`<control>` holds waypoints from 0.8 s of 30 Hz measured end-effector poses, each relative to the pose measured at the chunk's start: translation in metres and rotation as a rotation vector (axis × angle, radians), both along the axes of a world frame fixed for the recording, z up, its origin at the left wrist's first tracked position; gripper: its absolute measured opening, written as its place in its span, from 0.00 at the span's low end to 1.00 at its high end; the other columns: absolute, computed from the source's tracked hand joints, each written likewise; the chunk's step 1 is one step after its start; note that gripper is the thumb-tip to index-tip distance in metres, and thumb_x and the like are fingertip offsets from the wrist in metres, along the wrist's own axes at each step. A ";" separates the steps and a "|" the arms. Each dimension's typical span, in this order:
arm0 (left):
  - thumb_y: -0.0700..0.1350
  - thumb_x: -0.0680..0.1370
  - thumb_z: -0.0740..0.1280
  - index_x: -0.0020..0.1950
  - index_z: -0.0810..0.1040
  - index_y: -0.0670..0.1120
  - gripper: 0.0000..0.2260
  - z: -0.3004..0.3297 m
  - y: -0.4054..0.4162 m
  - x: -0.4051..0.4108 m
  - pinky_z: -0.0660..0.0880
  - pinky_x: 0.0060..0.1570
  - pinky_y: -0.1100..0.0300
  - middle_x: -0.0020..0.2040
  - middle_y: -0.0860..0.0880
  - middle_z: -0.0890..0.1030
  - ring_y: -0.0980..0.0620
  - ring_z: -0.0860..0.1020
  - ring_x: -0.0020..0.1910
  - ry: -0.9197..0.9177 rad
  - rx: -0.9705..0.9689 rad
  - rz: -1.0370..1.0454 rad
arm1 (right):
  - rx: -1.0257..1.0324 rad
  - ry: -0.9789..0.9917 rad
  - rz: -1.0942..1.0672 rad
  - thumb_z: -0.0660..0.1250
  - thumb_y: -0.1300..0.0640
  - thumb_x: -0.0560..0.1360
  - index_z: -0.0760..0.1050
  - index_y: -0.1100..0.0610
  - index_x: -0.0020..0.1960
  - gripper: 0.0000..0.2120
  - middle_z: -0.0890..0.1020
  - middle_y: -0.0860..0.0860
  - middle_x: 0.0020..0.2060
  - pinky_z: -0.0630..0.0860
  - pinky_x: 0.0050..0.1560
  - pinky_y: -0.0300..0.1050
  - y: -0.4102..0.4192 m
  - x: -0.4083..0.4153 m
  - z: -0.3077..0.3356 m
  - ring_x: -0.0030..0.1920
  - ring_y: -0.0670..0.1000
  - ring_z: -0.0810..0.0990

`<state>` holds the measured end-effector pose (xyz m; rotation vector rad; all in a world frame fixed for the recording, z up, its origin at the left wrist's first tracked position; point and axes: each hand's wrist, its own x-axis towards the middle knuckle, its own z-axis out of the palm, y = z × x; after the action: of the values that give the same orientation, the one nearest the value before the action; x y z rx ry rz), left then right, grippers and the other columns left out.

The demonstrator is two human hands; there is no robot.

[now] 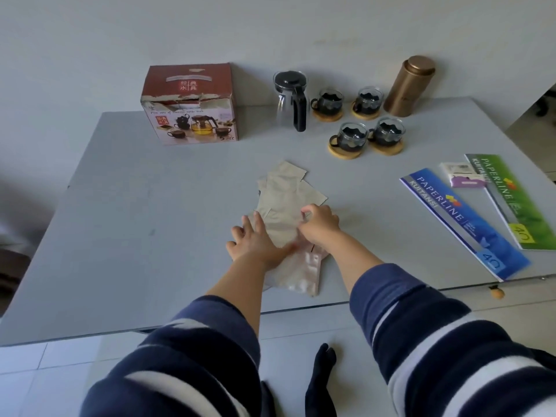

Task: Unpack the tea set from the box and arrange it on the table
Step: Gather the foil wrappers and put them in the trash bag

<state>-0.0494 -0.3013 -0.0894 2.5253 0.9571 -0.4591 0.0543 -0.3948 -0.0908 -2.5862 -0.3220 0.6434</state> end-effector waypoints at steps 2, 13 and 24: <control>0.76 0.59 0.66 0.78 0.34 0.49 0.62 -0.002 0.004 -0.006 0.59 0.68 0.47 0.80 0.48 0.43 0.42 0.52 0.75 0.046 0.000 -0.078 | 0.011 -0.001 0.016 0.59 0.57 0.77 0.75 0.53 0.61 0.14 0.69 0.57 0.65 0.72 0.60 0.47 -0.003 0.004 0.003 0.64 0.61 0.71; 0.71 0.56 0.74 0.78 0.33 0.50 0.67 -0.019 0.011 -0.005 0.57 0.70 0.49 0.78 0.47 0.45 0.42 0.51 0.74 -0.029 0.073 -0.127 | -0.099 -0.092 0.204 0.60 0.47 0.77 0.64 0.48 0.69 0.22 0.62 0.54 0.69 0.65 0.66 0.55 0.046 0.068 0.011 0.70 0.59 0.57; 0.71 0.55 0.74 0.78 0.36 0.50 0.66 -0.016 0.014 0.009 0.66 0.61 0.51 0.73 0.45 0.52 0.43 0.57 0.70 0.048 0.139 -0.144 | -0.301 -0.179 0.528 0.40 0.42 0.79 0.59 0.38 0.71 0.22 0.58 0.48 0.74 0.62 0.66 0.62 0.083 0.089 -0.002 0.71 0.65 0.57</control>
<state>-0.0400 -0.2868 -0.1050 2.7324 0.8543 -0.5142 0.1438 -0.3114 -0.0932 -2.8659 -1.0639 0.6740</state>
